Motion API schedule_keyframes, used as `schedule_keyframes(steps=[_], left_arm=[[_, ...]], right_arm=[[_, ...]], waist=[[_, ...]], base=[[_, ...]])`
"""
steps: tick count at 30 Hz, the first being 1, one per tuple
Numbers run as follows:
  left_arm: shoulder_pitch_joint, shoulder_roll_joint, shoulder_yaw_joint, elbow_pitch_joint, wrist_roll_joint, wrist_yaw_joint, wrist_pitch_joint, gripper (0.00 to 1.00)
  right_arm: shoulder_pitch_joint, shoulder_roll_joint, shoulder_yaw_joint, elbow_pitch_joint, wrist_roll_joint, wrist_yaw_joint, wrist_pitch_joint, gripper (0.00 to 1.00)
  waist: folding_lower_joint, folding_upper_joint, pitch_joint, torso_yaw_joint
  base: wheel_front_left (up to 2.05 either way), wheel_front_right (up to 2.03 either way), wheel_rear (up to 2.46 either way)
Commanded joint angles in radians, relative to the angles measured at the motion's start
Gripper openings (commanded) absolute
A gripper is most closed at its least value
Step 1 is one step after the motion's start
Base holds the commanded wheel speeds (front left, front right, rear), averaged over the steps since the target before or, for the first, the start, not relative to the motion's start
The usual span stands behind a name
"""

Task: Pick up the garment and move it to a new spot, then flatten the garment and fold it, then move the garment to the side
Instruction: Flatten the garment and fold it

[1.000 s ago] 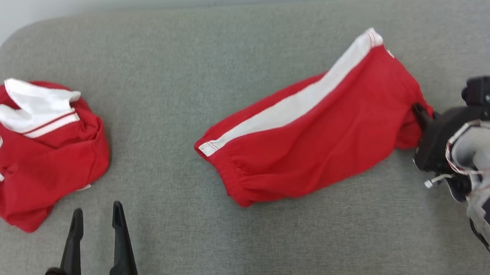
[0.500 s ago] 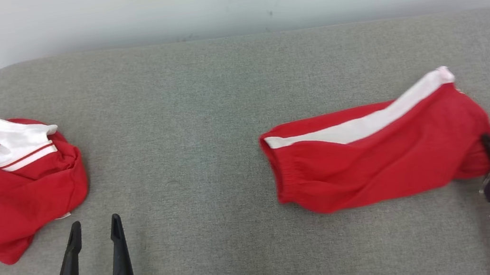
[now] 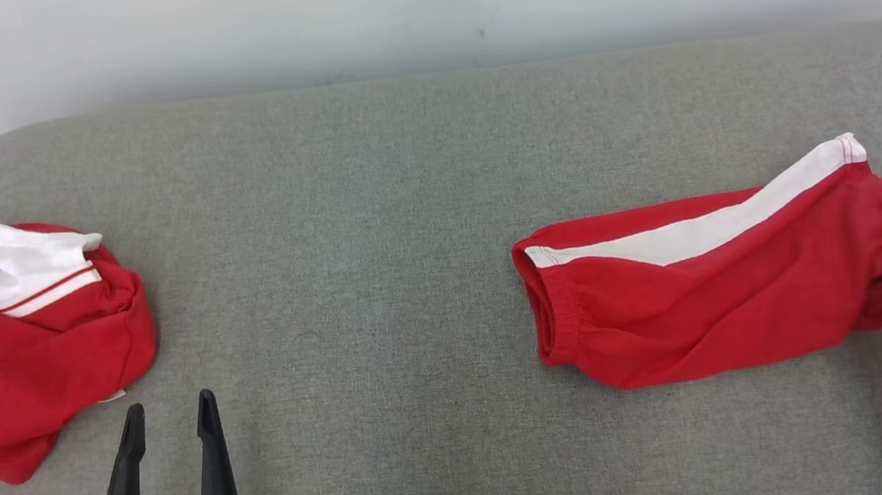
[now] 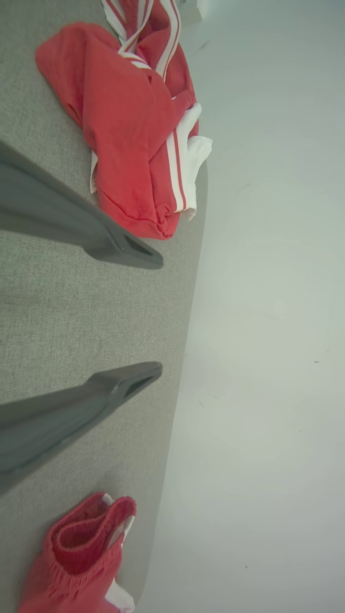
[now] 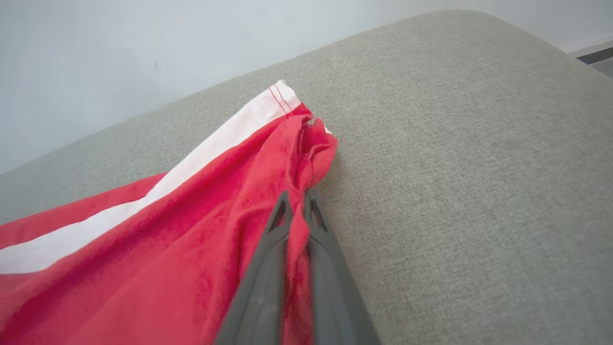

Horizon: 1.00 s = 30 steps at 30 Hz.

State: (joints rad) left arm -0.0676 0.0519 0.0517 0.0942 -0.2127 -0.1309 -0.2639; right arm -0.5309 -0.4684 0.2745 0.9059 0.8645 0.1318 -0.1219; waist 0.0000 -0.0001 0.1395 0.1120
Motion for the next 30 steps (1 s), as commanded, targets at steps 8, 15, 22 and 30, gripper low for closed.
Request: schedule_keyframes(steps=[8,15,22,30], left_arm=[[0.036,0.002,0.021,0.004,0.006,0.001,-0.001,1.00],[0.034,0.001,0.010,0.002,0.009,0.001,-0.001,1.00],[0.024,0.000,-0.013,0.006,-0.006,0.001,-0.001,1.00],[0.025,-0.001,-0.021,0.015,-0.020,0.001,-0.001,1.00]], right_arm=[[0.027,0.075,0.096,-0.211,-0.089,-0.002,-0.022,0.00],[0.054,0.138,0.157,-0.350,-0.150,-0.002,0.007,0.00],[0.127,0.234,0.178,-0.421,-0.204,-0.002,0.014,0.00],[0.207,0.291,0.190,-0.420,-0.284,-0.002,-0.012,0.00]], waist=[[0.0000,0.0001,-0.035,-0.013],[0.0000,0.0001,-0.037,0.002],[0.0000,0.0001,-0.028,0.047],[0.0000,0.0001,-0.028,0.079]], base=[[0.00,0.00,0.00],[0.00,0.00,0.00],[0.00,0.00,0.00],[0.00,0.00,0.00]])
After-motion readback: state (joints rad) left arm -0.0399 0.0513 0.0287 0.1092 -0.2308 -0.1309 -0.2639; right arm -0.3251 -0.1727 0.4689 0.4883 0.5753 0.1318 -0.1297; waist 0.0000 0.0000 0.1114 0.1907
